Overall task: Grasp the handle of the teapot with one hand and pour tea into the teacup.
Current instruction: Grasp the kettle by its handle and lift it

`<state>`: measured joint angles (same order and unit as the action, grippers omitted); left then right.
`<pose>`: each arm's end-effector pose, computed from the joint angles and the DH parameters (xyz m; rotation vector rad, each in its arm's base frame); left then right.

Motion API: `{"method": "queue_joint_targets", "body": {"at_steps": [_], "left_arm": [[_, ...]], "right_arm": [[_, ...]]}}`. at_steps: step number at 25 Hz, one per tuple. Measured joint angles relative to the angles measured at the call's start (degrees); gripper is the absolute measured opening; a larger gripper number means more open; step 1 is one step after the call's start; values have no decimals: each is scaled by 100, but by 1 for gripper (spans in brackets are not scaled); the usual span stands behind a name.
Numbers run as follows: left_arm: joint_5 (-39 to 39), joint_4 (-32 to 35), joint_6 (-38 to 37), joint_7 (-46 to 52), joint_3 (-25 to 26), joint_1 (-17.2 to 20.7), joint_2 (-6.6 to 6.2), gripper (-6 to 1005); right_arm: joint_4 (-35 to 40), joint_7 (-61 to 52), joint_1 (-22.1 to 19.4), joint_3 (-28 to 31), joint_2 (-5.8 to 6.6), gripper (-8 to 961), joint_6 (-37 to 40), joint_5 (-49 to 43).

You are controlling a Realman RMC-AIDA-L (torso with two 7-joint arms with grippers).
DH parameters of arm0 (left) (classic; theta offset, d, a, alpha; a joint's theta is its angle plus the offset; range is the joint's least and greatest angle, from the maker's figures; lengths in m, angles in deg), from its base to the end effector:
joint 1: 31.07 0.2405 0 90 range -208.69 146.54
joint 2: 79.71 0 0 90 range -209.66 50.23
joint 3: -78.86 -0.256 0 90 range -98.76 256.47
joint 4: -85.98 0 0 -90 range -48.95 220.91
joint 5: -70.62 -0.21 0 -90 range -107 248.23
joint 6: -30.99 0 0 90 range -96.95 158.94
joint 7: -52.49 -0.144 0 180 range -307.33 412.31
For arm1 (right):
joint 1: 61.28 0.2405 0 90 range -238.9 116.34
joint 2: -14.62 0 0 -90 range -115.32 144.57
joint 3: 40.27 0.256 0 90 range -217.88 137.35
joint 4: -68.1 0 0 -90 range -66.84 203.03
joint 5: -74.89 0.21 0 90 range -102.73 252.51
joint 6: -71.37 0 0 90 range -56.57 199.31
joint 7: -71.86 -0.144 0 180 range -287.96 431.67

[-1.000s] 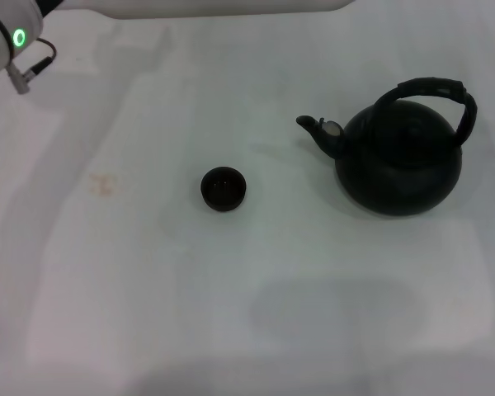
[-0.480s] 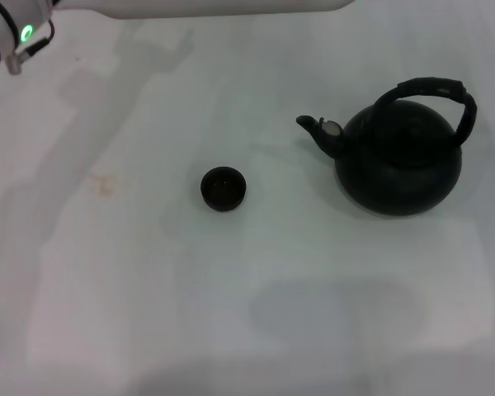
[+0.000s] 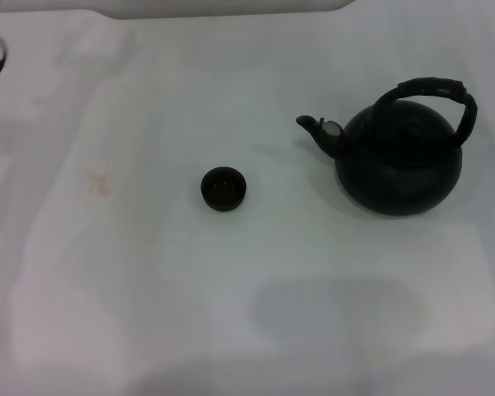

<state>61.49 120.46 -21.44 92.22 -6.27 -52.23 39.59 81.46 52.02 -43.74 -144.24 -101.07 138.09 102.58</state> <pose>-0.2633 0.3829 0.0299 -1.6257 -0.6635 -1.0908 0.3711 0.3116 0.0442 -1.3729 0.6637 0.7868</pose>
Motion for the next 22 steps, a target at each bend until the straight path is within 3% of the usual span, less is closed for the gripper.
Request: {"method": "queue_joint_targets", "body": {"at_steps": [9, 12, 17, 22], "left_arm": [[724, -1129, -424, -218, -24, 9, 13, 876], [763, -1302, -540, -196, -44, 7, 18, 876], [784, -1444, -660, -197, -66, 2, 17, 876], [809, -1460, -665, -197, -66, -2, 15, 876]], "right_arm": [[0, -722, -116, -322, 31, 797, 269, -90], [-3, -1449, -394, -828, 155, 796, 928, -220], [-507, -2185, -697, -976, 293, 795, 2064, -1096], [-1100, -2240, -660, -976, 246, 794, 2360, -2005]]}}
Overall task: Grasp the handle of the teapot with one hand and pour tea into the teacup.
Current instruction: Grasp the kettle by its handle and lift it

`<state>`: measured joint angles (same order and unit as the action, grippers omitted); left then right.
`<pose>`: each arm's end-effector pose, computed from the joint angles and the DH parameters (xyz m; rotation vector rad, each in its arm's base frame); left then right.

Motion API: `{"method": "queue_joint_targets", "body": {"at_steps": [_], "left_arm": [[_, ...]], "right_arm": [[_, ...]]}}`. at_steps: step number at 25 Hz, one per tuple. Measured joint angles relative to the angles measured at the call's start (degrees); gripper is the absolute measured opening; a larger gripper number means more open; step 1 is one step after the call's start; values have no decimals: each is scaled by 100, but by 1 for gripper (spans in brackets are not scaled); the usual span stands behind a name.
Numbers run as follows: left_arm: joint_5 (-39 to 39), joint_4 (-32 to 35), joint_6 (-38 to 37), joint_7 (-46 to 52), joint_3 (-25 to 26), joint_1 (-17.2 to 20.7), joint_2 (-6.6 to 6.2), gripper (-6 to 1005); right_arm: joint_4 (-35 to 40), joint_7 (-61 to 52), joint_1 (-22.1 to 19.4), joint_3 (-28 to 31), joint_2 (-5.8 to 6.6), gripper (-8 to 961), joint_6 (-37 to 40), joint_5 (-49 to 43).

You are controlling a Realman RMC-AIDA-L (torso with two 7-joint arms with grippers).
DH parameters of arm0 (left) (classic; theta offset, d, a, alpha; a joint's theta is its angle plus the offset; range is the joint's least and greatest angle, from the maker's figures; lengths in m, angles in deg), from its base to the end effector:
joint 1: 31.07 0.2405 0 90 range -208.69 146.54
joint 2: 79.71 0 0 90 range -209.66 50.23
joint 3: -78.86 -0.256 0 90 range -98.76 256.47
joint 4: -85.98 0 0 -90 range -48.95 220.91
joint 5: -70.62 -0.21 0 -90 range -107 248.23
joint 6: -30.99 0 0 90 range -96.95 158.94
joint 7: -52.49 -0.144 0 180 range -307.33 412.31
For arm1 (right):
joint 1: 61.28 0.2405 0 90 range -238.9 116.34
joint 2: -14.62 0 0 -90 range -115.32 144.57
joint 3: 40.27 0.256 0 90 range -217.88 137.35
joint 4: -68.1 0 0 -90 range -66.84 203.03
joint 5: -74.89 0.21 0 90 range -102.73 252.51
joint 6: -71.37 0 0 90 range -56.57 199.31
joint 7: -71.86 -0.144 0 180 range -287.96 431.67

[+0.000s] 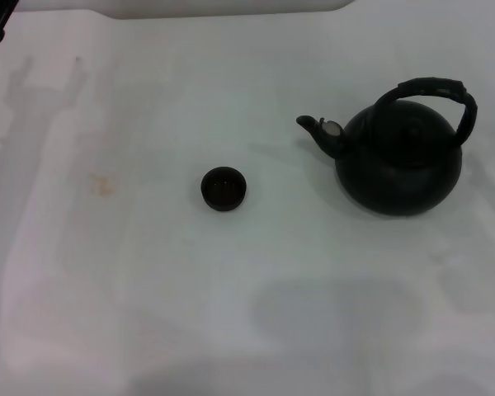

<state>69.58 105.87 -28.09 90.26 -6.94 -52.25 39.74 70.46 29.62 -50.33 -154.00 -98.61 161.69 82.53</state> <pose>-0.3200 0.3517 0.0156 -1.5095 -0.8190 -1.0207 0.3697 0.2204 0.0196 -1.7823 0.7806 1.0547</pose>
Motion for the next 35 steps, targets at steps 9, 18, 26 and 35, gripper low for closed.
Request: {"method": "queue_joint_targets", "body": {"at_steps": [9, 18, 26, 35], "left_arm": [[8, 0, -6, 205, 2, -28, 4, 876], [8, -11, -7, 247, 2, -32, 1, 876], [7, -19, -7, 249, 1, -40, -2, 875], [7, -30, -6, 249, 1, -37, -2, 875]], "right_arm": [[-80, 88, 236, -200, -150, 793, -289, -242], [17, 109, 484, -208, -194, 791, -908, -266], [285, 113, 540, -188, -207, 790, -1373, -262], [278, 94, 490, -177, -208, 669, -1384, -229]]}}
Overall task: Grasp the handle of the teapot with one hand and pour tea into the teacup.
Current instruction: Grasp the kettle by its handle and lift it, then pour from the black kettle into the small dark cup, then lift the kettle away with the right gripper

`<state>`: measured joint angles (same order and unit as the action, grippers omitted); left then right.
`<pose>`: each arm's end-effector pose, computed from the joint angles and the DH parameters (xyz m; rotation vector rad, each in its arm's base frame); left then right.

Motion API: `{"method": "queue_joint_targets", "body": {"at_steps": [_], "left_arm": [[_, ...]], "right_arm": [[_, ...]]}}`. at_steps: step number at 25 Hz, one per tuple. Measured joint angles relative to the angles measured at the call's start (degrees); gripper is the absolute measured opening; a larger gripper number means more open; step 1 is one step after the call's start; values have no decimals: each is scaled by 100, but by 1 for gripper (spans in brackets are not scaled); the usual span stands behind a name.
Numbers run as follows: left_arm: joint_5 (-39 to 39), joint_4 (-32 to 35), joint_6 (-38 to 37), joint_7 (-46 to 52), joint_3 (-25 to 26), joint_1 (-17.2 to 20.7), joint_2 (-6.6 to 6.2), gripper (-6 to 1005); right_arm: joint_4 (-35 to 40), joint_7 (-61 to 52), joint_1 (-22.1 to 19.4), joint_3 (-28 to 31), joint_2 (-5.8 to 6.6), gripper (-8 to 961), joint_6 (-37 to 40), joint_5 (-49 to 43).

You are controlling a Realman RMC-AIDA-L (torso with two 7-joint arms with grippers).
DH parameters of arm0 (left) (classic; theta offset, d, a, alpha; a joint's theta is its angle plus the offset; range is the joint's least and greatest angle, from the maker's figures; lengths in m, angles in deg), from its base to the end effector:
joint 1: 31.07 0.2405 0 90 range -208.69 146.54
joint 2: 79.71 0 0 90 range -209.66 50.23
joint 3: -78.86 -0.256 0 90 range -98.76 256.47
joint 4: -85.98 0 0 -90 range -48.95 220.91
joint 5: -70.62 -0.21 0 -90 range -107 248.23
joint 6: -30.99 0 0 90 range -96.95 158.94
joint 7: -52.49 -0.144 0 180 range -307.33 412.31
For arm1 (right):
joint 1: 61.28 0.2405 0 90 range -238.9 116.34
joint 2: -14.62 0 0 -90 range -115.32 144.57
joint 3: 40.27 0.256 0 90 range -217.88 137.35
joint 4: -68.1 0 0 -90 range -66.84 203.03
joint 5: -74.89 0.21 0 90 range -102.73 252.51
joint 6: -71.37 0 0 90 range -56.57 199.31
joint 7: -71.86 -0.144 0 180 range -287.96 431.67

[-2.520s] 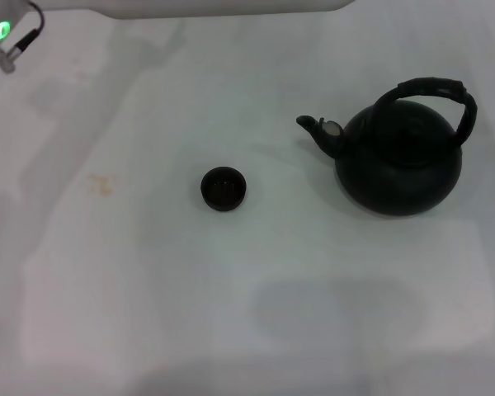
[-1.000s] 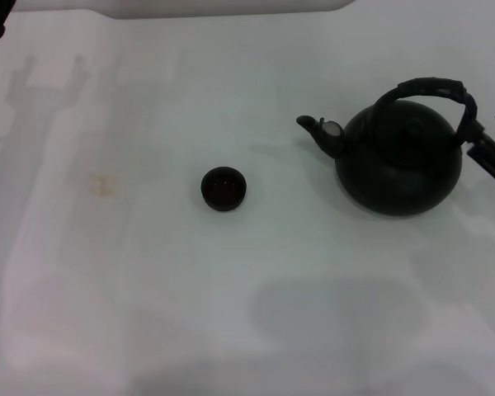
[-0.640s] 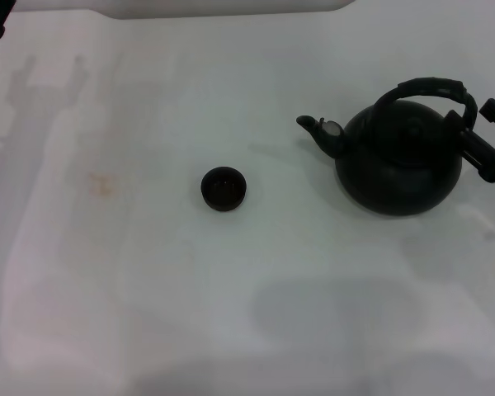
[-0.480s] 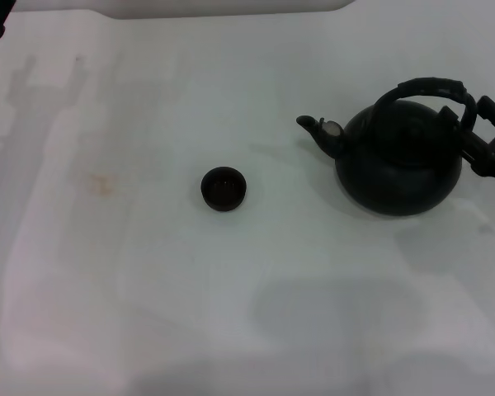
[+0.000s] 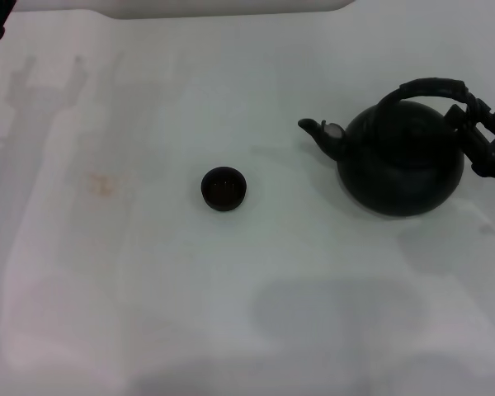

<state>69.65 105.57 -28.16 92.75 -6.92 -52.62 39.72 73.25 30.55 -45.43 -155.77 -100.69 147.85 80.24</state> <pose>-0.3190 0.3531 0.0154 -1.4993 -0.8541 -1.0542 0.3580 0.2583 -0.0192 -1.8875 0.8609 0.9258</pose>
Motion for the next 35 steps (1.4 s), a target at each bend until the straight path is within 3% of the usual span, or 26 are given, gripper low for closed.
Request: {"method": "queue_joint_targets", "body": {"at_steps": [8, 13, 20, 25, 30, 35], "left_arm": [[0, 0, 0, 0, 0, -3, 0, 875], [0, 1, 0, 0, 0, 15, 0, 875], [0, -58, 0, 0, 0, 7, 0, 875], [0, -61, 0, 0, 0, -4, 3, 875], [0, -61, 0, 7, -7, 5, 7, 875], [0, -60, 0, 119, -9, 26, 7, 875]], "right_arm": [[12, 6, 3, 4, 0, 308, 1, 8], [19, 17, 16, 3, 0, 217, 22, 9], [255, 87, 113, -24, 10, 217, 58, -25], [377, 291, 505, -62, 13, 212, 53, -186], [539, 605, 941, -120, 4, 202, -282, -410], [872, 914, 1036, -144, 2, 193, -701, -616]]}}
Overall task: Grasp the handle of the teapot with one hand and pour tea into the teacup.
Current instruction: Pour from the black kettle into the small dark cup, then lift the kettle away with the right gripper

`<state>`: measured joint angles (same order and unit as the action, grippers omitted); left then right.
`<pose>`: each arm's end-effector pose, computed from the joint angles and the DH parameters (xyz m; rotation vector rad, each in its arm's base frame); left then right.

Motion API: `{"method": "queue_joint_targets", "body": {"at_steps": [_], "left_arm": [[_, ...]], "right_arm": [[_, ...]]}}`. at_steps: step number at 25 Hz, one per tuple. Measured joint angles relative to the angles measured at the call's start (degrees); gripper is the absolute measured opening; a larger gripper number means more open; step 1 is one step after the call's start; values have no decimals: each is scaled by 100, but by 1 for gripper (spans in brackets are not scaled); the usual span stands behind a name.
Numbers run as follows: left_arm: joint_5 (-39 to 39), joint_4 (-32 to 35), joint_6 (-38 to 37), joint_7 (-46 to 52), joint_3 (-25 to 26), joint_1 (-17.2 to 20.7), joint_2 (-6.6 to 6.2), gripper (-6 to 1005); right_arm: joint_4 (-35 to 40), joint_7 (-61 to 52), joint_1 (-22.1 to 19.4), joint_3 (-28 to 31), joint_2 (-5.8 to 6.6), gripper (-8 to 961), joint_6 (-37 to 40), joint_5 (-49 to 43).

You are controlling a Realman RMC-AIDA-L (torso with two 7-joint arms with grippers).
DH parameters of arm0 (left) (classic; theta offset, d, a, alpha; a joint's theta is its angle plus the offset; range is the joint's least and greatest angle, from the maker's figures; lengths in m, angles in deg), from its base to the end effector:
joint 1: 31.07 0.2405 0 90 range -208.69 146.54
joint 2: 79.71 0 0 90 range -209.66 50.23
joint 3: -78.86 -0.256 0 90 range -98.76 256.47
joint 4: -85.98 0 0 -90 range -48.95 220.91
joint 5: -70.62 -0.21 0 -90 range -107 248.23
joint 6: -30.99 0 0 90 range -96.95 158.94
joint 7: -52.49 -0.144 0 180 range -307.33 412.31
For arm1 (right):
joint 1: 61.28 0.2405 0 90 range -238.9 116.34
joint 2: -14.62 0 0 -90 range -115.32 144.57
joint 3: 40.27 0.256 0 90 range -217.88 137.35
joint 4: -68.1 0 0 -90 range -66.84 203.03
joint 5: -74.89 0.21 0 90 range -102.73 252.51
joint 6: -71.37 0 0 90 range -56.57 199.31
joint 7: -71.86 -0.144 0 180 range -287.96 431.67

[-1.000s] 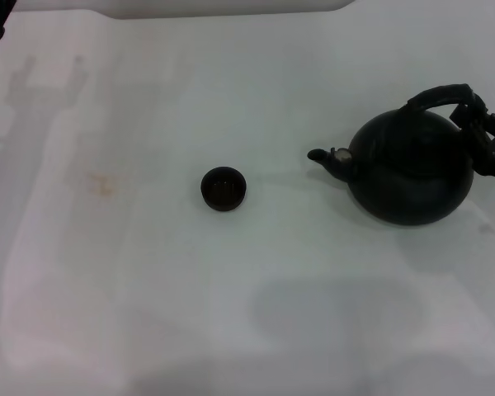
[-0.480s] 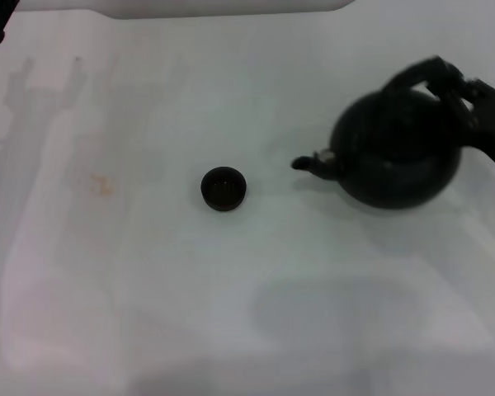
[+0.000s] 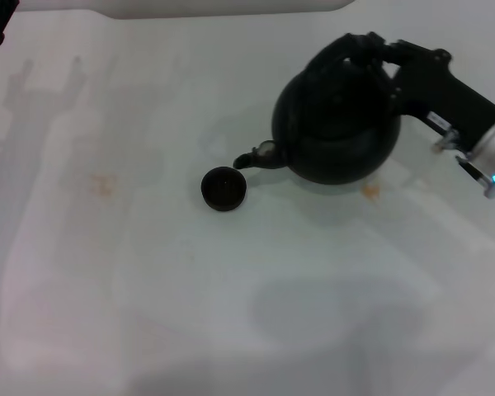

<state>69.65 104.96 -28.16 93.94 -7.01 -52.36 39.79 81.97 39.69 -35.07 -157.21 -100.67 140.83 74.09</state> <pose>-0.3228 0.3499 0.0134 -1.4917 -0.8840 -1.0574 0.2766 0.3274 -0.0438 -2.1484 0.4746 0.9320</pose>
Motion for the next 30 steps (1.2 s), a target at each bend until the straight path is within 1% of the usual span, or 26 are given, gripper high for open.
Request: {"method": "queue_joint_targets", "body": {"at_steps": [3, 5, 19, 24, 30], "left_arm": [[0, 0, 0, 8, 1, -3, -2, 875], [0, -2, 0, 9, 1, -5, -3, 875], [0, -54, 0, 13, 1, -45, -5, 876], [0, -54, 0, 12, 1, -23, -1, 876], [0, -53, 0, 13, 1, -18, 2, 876]], "right_arm": [[291, 401, 16, -37, -7, 189, -358, -17], [400, 574, 17, -51, -8, 187, -462, -22], [568, 1483, 41, -37, -35, 178, -533, 5], [606, 1650, 43, -8, -38, 177, -626, 30], [608, 1978, 43, 1, -52, 156, -668, 42]]}}
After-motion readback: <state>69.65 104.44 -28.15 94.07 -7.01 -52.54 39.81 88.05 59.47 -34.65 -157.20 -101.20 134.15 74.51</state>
